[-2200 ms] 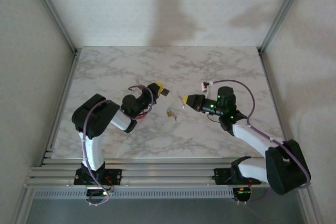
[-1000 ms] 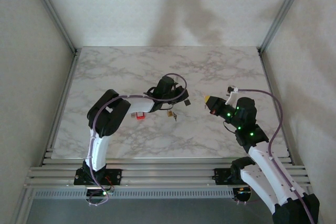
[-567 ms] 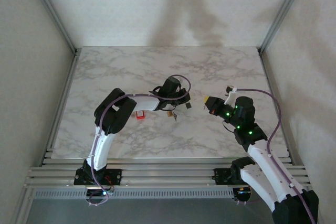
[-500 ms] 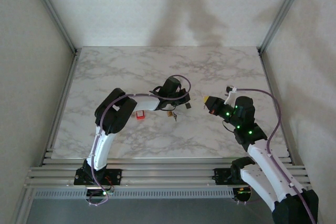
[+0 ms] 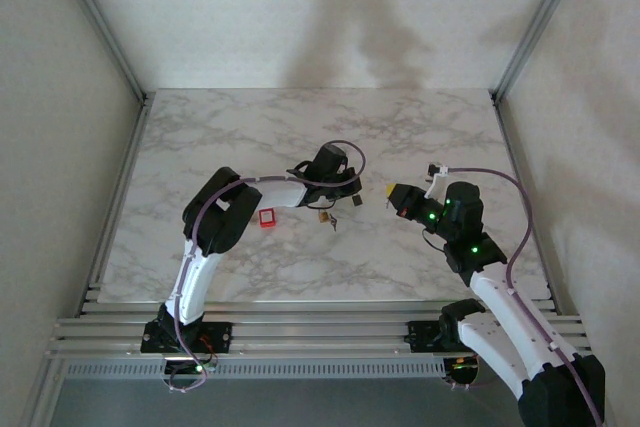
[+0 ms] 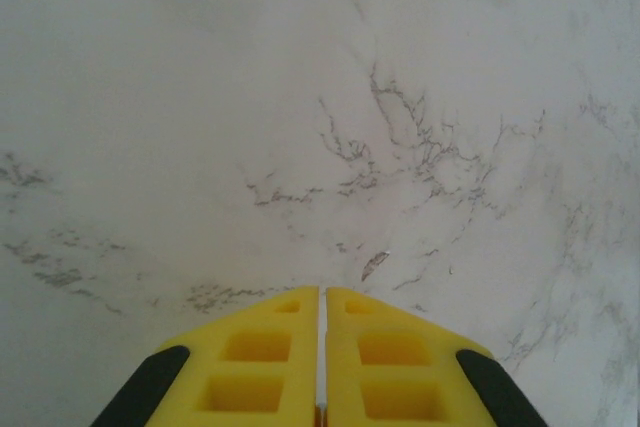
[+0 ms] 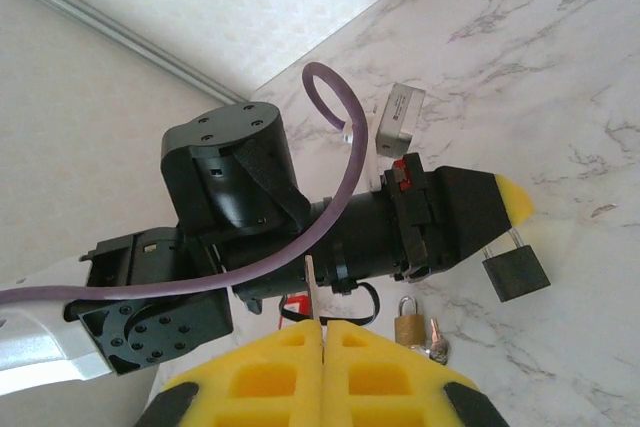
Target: Lock with the key
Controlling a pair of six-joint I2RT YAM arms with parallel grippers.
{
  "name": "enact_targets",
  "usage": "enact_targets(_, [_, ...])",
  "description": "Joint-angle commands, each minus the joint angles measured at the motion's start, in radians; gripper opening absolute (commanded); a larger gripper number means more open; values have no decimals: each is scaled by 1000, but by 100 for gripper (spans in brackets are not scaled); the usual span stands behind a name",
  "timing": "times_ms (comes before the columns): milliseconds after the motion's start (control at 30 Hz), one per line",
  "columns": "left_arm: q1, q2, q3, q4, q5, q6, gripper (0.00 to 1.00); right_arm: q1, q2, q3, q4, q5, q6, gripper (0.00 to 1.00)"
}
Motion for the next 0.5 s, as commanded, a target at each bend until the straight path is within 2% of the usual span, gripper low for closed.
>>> enact_targets(0, [-7,25,34,-33,-29,29,0,-5,6,-6,47,-17,6,0])
enact_targets(167, [-6,29,43,-49,-41,39,0,-4,12,-6,49,-21,6,0])
enact_targets(467, [-10,31,48,-60,-54,51,7,-4,14,-6,52,-24,8,0])
